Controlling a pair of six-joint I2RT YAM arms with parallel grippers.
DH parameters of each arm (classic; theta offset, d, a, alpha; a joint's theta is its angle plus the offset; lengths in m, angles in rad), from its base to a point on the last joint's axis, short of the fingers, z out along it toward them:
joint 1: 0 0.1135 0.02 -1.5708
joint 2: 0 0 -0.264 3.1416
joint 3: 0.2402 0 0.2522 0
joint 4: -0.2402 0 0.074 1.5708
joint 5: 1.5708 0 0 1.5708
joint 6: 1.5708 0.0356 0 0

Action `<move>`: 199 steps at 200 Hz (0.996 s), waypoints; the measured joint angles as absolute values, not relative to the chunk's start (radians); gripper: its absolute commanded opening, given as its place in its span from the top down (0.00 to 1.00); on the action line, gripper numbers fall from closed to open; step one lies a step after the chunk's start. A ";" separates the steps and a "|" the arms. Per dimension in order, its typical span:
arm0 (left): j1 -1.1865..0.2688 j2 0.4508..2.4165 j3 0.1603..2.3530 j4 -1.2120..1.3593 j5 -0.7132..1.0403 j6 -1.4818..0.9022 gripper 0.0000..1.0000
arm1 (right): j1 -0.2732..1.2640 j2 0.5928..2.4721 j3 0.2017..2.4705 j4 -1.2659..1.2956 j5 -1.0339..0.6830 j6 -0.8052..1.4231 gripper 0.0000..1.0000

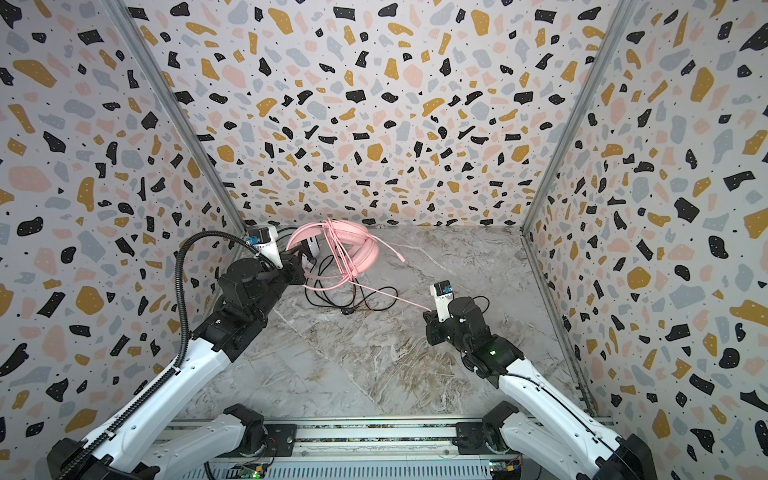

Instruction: Wrap the headphones

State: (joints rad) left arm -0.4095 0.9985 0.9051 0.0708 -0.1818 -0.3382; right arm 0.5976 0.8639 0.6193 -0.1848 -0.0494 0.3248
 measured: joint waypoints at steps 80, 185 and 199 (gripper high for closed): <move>-0.418 1.082 0.899 0.038 -0.215 -0.226 1.00 | 0.669 0.829 0.728 -0.291 -0.050 0.328 0.98; -0.661 1.235 0.900 -0.045 -0.276 -0.044 1.00 | 0.681 0.889 0.857 -0.371 -0.001 0.269 0.98; -0.684 1.243 0.900 -0.047 -0.268 -0.028 1.00 | 0.681 0.897 0.870 -0.379 0.005 0.260 0.98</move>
